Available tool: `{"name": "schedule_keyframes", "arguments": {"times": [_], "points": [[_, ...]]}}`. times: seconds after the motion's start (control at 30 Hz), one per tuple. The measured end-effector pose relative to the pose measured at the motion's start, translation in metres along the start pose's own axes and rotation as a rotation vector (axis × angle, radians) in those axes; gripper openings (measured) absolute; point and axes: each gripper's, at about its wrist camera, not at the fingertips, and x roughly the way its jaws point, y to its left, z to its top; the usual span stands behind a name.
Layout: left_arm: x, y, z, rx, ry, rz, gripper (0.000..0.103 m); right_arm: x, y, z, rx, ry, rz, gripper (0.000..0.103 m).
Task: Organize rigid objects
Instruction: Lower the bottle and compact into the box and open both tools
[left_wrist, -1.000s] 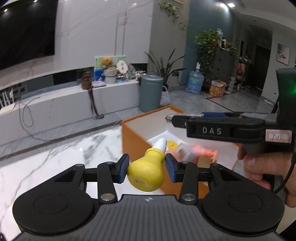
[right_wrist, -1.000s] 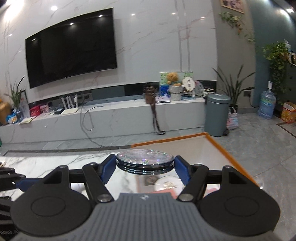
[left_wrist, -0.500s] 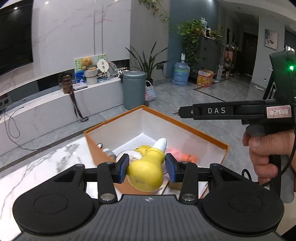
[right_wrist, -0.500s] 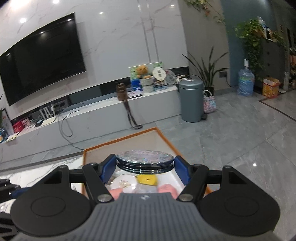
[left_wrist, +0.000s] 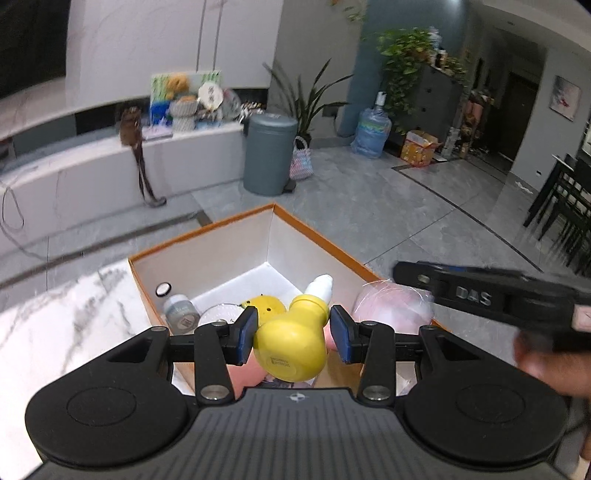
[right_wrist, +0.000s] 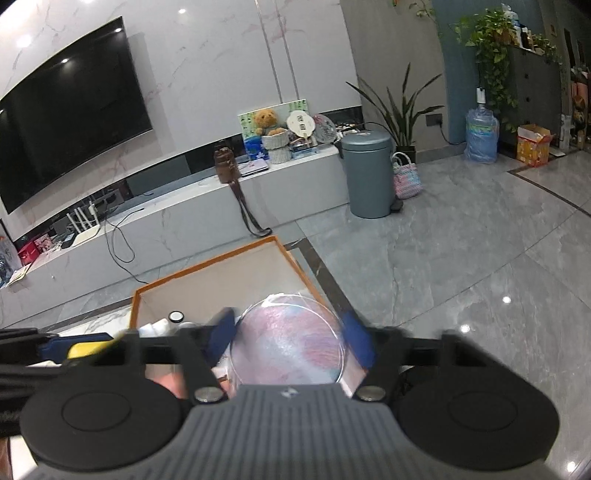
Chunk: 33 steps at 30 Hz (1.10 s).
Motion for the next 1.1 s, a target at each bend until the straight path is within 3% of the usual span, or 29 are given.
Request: {"name": "schedule_keyframes", "arguments": {"times": [0.23,0.4,0.73,0.97,1.03,1.1], "points": [[0.021,0.002,0.003,0.008,0.053,0.039,0.049,0.01,-0.002,-0.002,-0.007,0.066,0.029,0.02],[0.038,-0.013,0.002,0.066,0.096,0.067,0.049,0.014,0.002,-0.004,-0.027,0.08,0.042,0.021],[0.063,-0.028,-0.017,0.154,0.196,0.117,0.049,0.022,0.003,-0.008,-0.052,0.122,-0.003,0.022],[0.07,-0.03,-0.021,0.17,0.222,0.121,0.049,0.026,0.0,-0.008,-0.062,0.138,-0.025,0.022],[0.07,-0.03,-0.02,0.169,0.218,0.117,0.056,0.025,-0.001,-0.008,-0.062,0.136,-0.026,0.023],[0.068,-0.032,-0.019,0.17,0.209,0.116,0.07,0.025,-0.001,-0.009,-0.062,0.137,-0.027,0.023]]}}
